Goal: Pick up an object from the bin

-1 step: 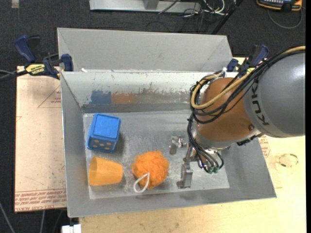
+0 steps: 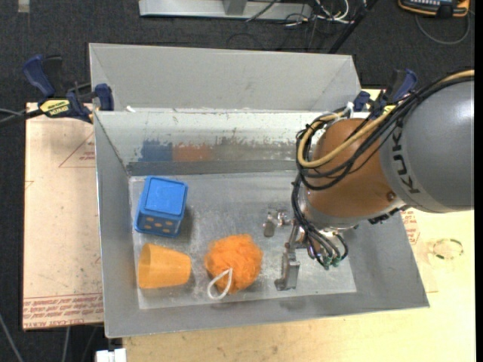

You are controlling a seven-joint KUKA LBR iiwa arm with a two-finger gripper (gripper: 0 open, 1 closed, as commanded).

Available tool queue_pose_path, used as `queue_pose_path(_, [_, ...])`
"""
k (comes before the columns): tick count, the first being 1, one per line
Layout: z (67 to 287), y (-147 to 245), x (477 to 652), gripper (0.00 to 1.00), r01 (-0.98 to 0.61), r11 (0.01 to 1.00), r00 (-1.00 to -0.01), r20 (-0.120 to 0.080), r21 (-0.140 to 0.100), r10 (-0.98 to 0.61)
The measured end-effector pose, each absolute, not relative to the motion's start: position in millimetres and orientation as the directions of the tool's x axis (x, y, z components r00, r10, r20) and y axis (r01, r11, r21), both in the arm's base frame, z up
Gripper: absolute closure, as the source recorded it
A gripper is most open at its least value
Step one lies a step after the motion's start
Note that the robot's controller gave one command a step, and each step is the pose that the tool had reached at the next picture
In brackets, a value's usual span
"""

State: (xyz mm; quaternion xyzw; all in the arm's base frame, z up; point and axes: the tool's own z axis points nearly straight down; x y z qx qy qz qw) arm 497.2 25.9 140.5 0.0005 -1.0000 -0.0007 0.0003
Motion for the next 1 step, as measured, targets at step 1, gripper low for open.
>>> queue_pose_path(1, [112.0, 54.0, 491.6, 0.00, 0.069, 0.998, -0.998, -0.002, 0.001, 0.069])
